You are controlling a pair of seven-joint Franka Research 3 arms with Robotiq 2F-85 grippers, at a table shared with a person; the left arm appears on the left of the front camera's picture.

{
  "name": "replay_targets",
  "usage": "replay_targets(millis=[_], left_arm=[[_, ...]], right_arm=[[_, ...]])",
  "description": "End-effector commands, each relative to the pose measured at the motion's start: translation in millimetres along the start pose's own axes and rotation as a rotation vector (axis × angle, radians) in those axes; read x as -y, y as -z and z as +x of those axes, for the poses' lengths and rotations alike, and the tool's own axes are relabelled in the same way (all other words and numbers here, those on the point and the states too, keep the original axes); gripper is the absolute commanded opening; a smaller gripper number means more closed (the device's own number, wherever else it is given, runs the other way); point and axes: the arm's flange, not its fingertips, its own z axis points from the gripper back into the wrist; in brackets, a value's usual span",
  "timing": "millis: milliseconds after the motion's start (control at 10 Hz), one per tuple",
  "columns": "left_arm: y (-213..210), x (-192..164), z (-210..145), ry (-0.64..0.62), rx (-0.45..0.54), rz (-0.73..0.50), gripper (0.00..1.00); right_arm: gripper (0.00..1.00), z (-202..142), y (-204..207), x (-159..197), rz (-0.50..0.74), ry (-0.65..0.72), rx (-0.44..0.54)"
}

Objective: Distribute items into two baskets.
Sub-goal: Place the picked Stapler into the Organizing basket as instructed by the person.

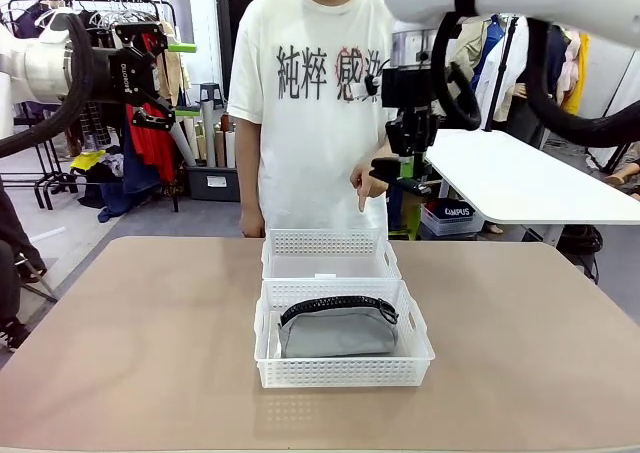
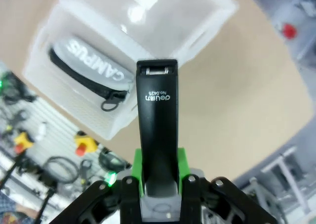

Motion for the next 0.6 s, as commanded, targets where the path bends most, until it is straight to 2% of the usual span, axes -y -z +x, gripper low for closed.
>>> replay_targets(millis=[0,200,500], left_arm=[[-1,2,-1,0.004,0.007,0.001,1.0],[-1,2,-1,0.004,0.007,0.001,1.0],[-1,2,-1,0.004,0.007,0.001,1.0]], right_arm=[[0.0,22,-1,-1,-0.051,-0.154,-0.008],[0.0,37,19,-11,-0.071,-0.32,0.042],[0.0,48,36,-24,-0.071,-0.411,0.07]])
